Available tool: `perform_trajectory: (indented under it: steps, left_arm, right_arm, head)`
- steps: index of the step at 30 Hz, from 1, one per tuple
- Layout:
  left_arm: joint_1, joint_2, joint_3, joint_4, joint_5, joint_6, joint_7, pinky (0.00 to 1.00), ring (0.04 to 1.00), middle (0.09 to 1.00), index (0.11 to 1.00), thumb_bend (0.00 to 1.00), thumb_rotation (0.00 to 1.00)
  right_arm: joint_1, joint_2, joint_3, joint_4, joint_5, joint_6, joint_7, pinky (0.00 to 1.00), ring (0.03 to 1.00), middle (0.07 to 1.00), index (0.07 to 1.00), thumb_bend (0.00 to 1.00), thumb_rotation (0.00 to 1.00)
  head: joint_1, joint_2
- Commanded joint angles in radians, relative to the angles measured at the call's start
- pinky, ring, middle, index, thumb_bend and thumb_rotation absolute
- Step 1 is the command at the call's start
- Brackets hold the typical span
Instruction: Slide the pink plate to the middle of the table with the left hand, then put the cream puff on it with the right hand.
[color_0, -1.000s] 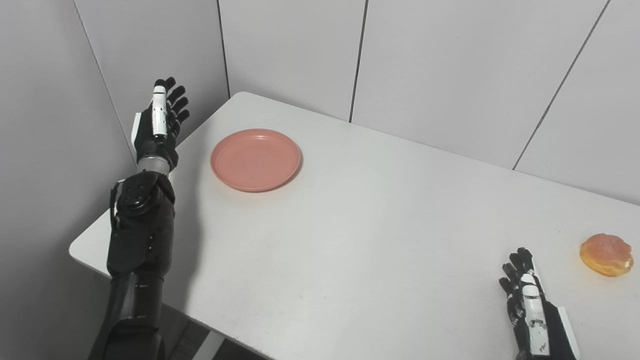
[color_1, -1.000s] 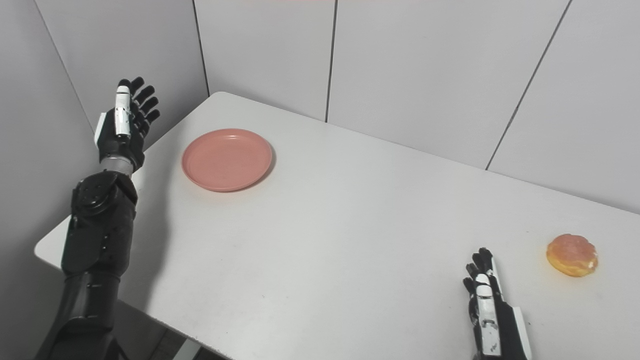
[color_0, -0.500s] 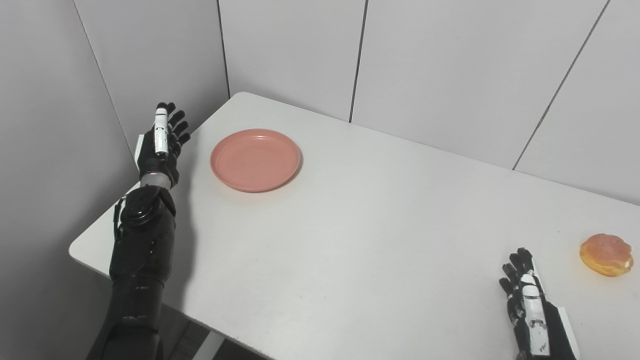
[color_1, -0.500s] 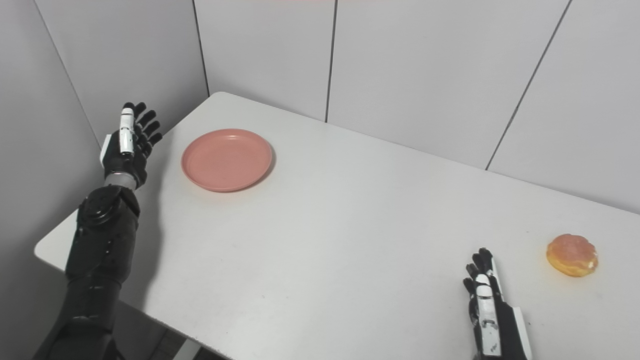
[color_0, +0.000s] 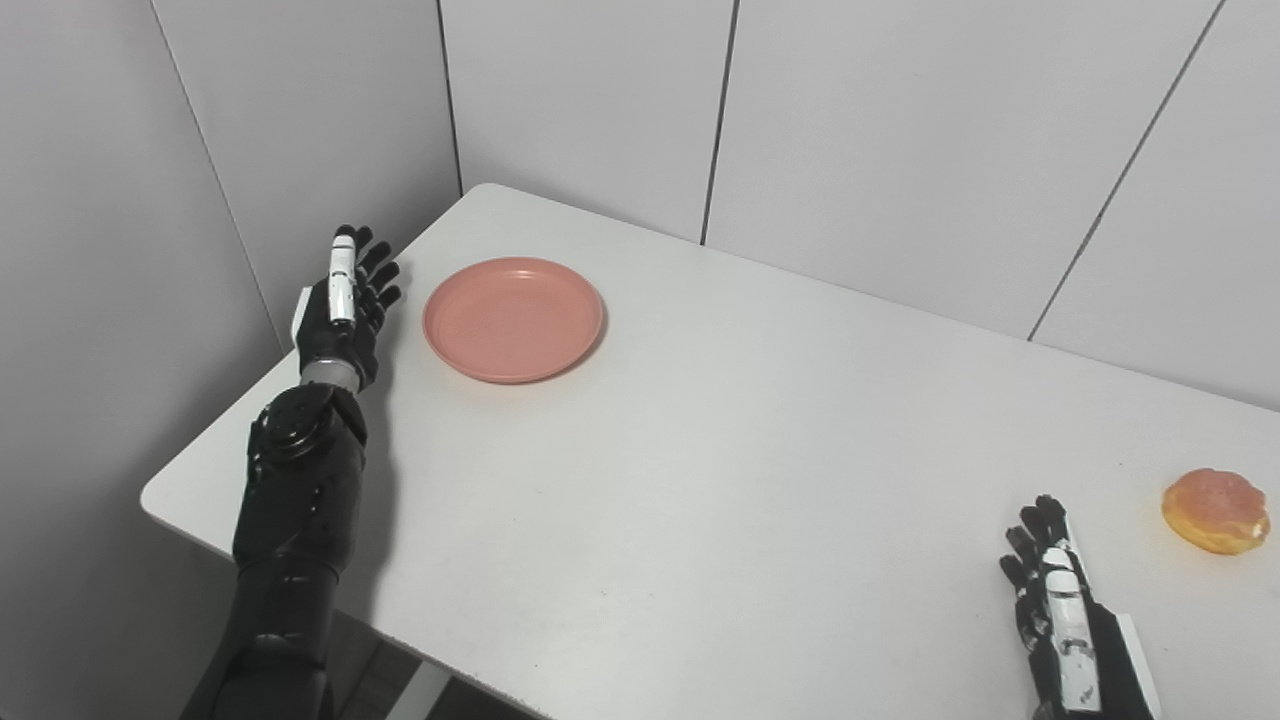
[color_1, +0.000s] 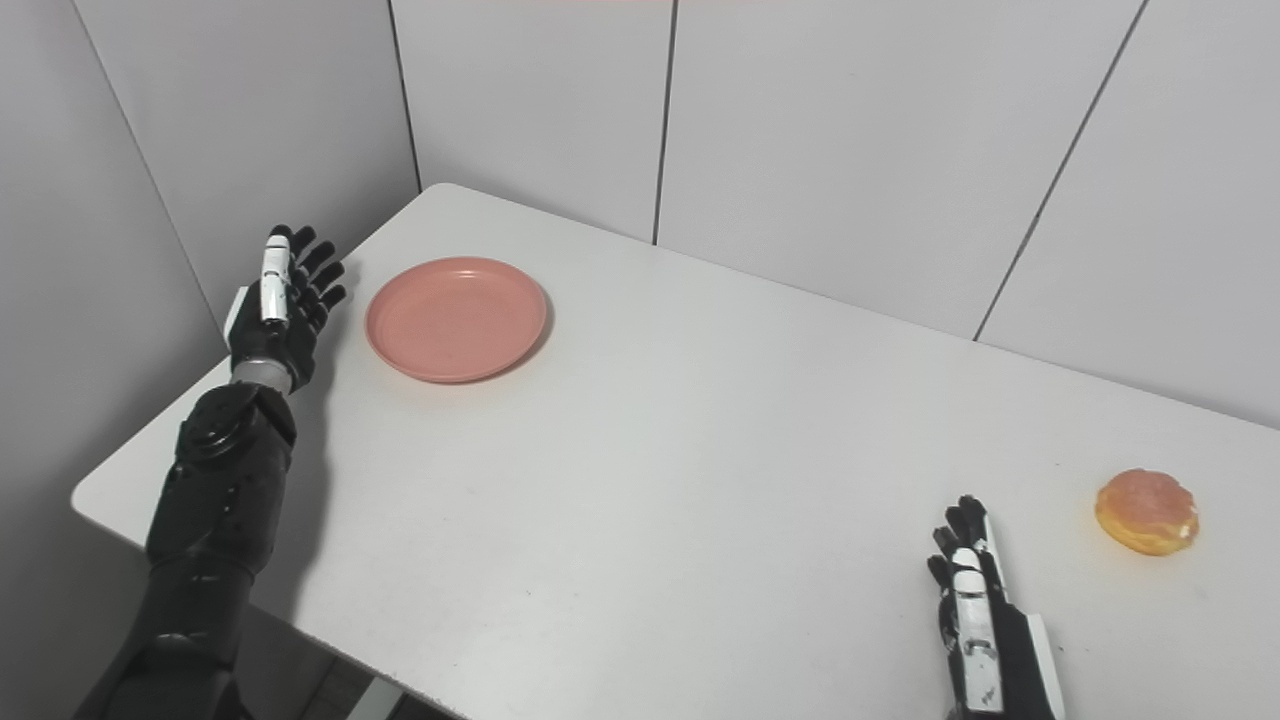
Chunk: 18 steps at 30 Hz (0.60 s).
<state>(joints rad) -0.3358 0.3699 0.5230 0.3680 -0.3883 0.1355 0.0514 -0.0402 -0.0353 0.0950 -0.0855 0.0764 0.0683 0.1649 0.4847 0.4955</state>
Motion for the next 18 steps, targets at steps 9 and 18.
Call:
perform_trajectory:
  steps: [9, 18]
  left_arm:
    - [-0.054, 0.019, -0.031, 0.032, 0.003, -0.047, -0.019, 0.95, 0.934, 0.927, 0.908, 0.32, 1.0]
    - [-0.084, 0.022, -0.043, 0.097, 0.009, -0.032, -0.004, 0.91, 0.918, 0.917, 0.903, 0.31, 1.0]
  right_arm:
    - [-0.016, -0.004, 0.002, -0.044, -0.008, 0.006, 0.001, 1.0, 1.0, 1.0, 1.0, 0.05, 1.0]
    - [-0.011, 0.003, 0.0, -0.051, -0.006, 0.011, -0.004, 1.0, 1.0, 1.0, 1.0, 0.06, 1.0]
  head:
    - [-0.003, 0.005]
    - [-0.009, 0.013]
